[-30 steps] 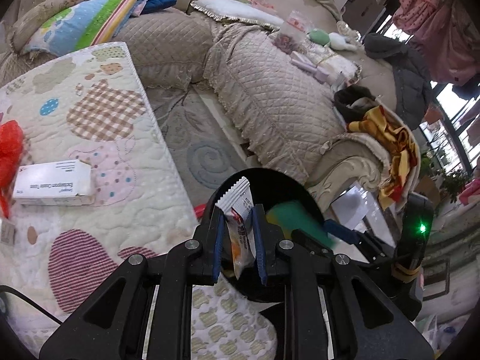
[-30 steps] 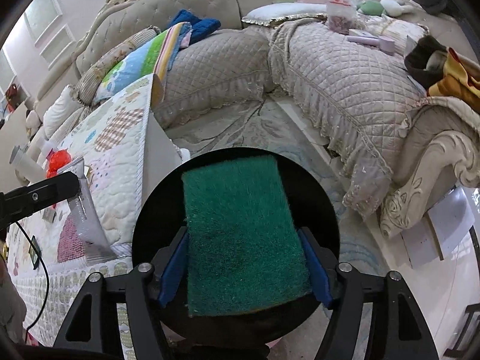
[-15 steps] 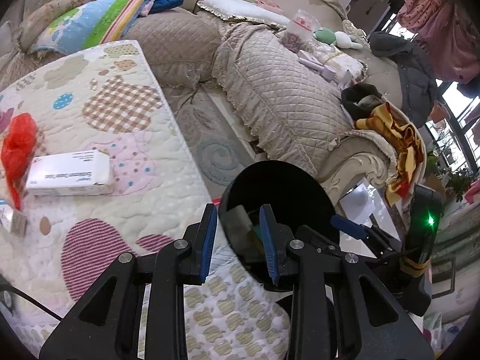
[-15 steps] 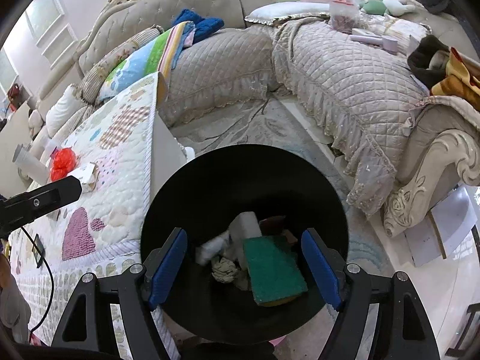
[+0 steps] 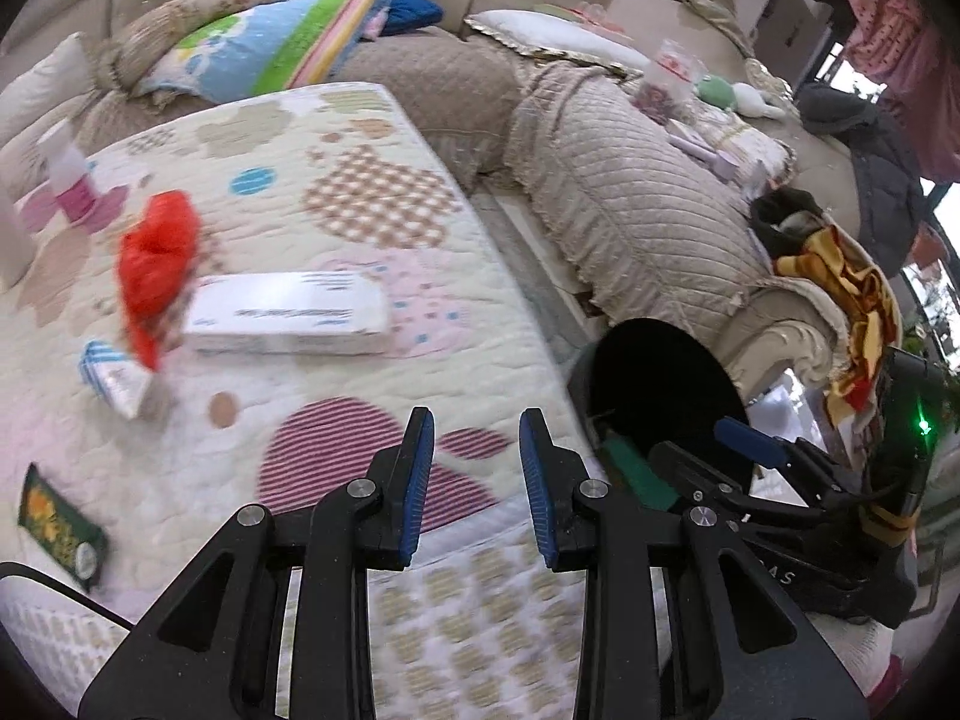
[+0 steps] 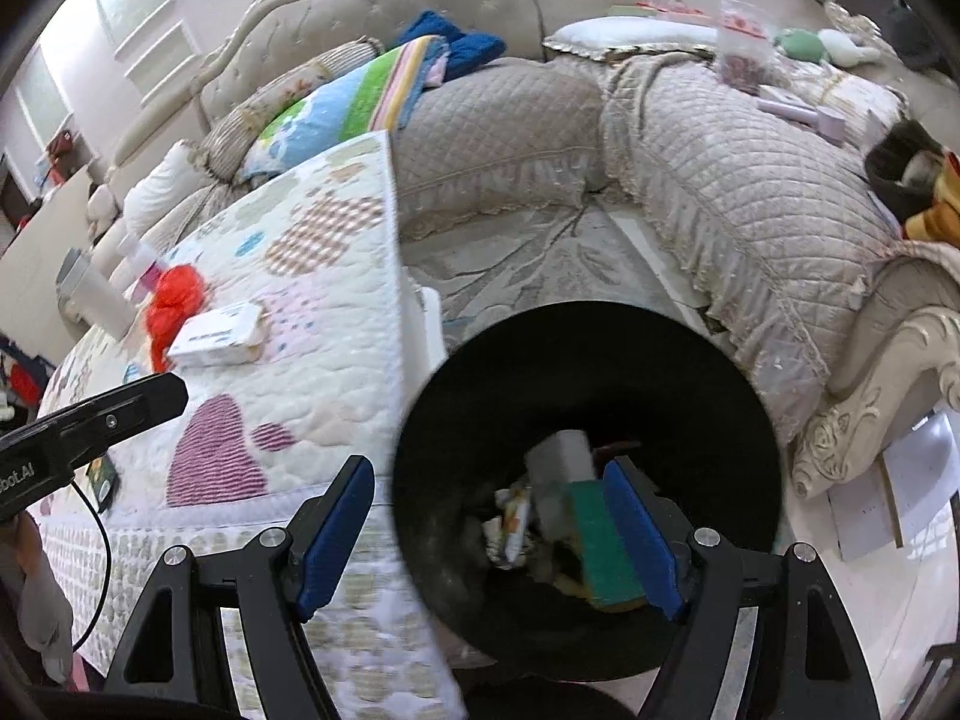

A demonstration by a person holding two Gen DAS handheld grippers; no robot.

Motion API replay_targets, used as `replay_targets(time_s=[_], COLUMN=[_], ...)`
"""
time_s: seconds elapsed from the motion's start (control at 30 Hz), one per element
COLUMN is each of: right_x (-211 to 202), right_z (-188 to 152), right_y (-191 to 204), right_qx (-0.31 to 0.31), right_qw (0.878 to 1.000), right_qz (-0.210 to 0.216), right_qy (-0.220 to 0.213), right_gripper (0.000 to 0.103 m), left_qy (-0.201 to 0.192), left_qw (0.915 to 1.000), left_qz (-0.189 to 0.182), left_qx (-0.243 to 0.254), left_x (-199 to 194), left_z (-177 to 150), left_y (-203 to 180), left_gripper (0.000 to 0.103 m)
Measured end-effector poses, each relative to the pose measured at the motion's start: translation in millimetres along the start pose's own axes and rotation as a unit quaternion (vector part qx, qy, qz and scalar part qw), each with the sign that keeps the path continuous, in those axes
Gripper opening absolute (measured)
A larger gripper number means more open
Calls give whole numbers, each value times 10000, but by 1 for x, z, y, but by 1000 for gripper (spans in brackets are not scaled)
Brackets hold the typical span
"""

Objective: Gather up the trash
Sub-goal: 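Move both grippers back over the items on the quilt, then grasp the green cracker packet with the left gripper while the right grasps the Tobrex eye-drop box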

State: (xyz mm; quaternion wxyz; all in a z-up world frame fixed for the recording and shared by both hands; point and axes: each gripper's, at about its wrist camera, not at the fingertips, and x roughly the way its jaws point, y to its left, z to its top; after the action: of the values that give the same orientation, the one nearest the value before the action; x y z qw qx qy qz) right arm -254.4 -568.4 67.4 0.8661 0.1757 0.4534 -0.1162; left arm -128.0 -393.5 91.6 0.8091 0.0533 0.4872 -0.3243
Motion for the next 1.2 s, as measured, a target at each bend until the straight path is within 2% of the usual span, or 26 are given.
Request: replay_targets(time_s=[0.3, 0.63, 0.83, 0.97, 1.1, 1.2], right_x=[16, 36, 49, 60, 71, 80], right_z=[-1, 0, 4, 11, 18, 25], right_y=[54, 115, 153, 185, 220, 244], right_qx=[-442, -944, -1239, -1516, -1835, -2081], right_qw=[9986, 9930, 9869, 9801, 9725, 9662], right_qz=[266, 626, 942, 1185, 1344, 1442], right_qy=[153, 339, 436, 490, 508, 492], right_gripper=[77, 77, 76, 76, 77, 76], left_qy=[-52, 17, 121, 255, 345, 367], left_qw=[9988, 9930, 9850, 9760, 9687, 9689], left_qz=[314, 625, 1042, 1360, 1460, 1418], left_qx=[-380, -1005, -1369, -1680, -1977, -1995], left_x=[-21, -57, -79, -82, -73, -62], left_z=[-17, -50, -82, -101, -107, -100], left_y=[51, 138, 202, 240, 264, 269], left_gripper=[27, 27, 27, 27, 27, 27])
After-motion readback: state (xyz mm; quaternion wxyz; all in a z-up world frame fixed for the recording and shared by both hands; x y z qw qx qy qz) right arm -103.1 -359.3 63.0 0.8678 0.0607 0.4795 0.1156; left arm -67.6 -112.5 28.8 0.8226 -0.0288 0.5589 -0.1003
